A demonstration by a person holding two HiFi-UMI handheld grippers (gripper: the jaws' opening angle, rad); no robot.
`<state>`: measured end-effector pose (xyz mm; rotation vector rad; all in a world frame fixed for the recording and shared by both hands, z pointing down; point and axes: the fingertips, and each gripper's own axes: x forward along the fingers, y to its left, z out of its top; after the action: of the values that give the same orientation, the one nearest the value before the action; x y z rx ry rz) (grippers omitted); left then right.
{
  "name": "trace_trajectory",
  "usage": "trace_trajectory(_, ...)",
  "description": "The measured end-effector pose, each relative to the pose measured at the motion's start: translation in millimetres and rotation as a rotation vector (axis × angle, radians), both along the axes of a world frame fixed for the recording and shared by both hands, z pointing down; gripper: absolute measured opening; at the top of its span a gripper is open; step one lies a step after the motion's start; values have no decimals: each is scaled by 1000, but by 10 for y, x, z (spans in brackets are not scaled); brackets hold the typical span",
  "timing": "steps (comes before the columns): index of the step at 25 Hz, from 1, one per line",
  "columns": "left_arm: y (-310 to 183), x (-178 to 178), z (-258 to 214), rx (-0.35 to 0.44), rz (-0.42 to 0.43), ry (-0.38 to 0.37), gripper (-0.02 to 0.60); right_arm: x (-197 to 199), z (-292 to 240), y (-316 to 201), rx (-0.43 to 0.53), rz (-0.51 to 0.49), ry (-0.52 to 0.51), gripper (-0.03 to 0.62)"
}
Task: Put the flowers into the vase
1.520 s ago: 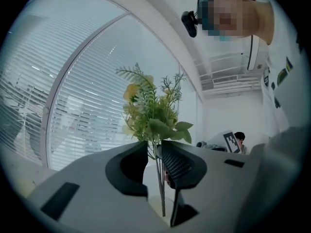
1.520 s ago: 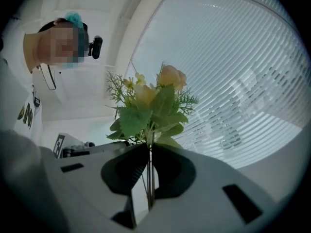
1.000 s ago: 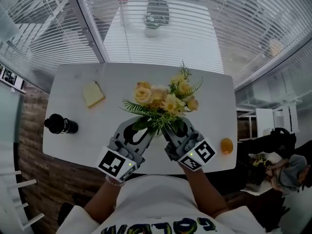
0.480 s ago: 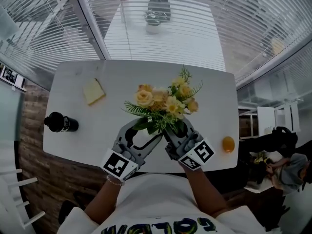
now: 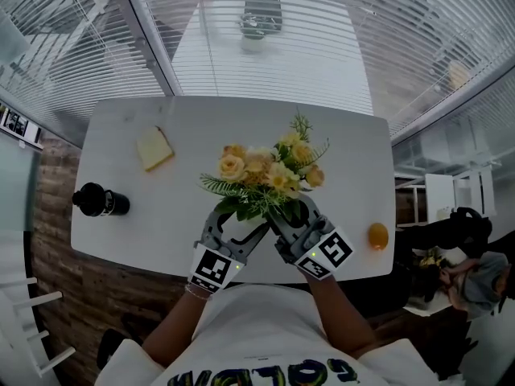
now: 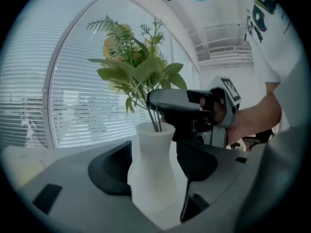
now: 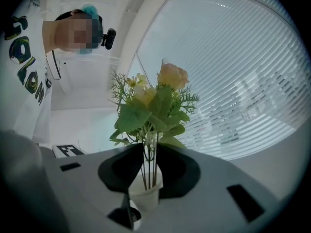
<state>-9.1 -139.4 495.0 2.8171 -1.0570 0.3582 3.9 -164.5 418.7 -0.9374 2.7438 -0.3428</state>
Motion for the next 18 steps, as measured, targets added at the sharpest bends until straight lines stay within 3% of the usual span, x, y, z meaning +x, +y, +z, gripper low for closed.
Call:
trace_trajectory(5,-46,-18,201,-33,-31,-27,255,-48,74,21,-4,-11,51,160)
trace_trajectory(14,-141,71,288,-15,-43,-16,253,-28,149,48,11,-26,119,257)
trace_trajectory(18,-202,76,297,-8,-58,-16,253,26,173,65,11,-20,136,268)
